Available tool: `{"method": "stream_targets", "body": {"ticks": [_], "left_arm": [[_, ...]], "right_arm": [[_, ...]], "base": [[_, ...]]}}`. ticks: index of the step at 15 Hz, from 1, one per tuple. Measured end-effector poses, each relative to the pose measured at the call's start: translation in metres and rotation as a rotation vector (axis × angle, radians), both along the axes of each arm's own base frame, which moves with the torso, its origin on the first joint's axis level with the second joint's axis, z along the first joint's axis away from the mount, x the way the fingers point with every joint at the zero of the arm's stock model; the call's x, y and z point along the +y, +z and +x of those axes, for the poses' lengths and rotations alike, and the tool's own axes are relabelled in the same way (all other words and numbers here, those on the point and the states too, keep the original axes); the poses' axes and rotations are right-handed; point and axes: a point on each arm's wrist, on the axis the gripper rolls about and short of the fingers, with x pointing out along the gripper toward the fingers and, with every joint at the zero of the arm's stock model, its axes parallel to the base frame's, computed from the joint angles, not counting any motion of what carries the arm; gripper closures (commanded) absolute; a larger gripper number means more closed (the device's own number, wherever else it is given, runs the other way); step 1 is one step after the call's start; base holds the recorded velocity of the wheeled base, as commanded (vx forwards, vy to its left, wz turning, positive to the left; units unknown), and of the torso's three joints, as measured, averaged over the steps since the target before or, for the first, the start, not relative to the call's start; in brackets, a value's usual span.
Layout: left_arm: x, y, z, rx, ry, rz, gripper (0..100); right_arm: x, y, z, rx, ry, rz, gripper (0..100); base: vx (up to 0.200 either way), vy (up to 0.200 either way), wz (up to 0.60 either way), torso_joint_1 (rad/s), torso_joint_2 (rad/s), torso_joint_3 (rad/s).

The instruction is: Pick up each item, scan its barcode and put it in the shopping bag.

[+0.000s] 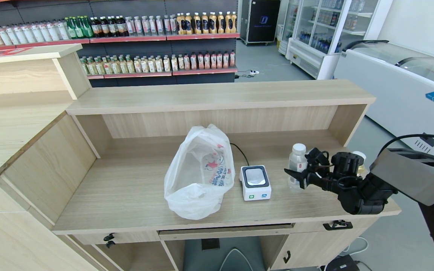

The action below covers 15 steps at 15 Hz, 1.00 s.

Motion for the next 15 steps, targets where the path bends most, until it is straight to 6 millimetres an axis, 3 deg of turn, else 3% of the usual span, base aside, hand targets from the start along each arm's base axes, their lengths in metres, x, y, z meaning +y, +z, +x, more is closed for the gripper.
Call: {"method": "stream_targets", "body": {"ticks": [10,12,15], "left_arm": [[0.0,0.0,0.0,0.0,-0.001,0.0,0],[0.0,0.0,0.0,0.0,-0.001,0.0,0],[0.0,0.0,0.0,0.0,-0.001,0.0,0]], "right_arm": [[-0.003,0.005,-0.006,0.032,-0.023,0.034,100],[-0.004,0.021,-0.009,0.055,-0.037,0.103,100],[-0.004,0.062,-0.02,0.079,-0.051,0.229,100]], "base": [[0.0,0.0,0.0,0.0,0.0,0.0],[0.0,0.0,0.0,0.0,0.0,0.0],[0.0,0.0,0.0,0.0,0.0,0.0]]}}
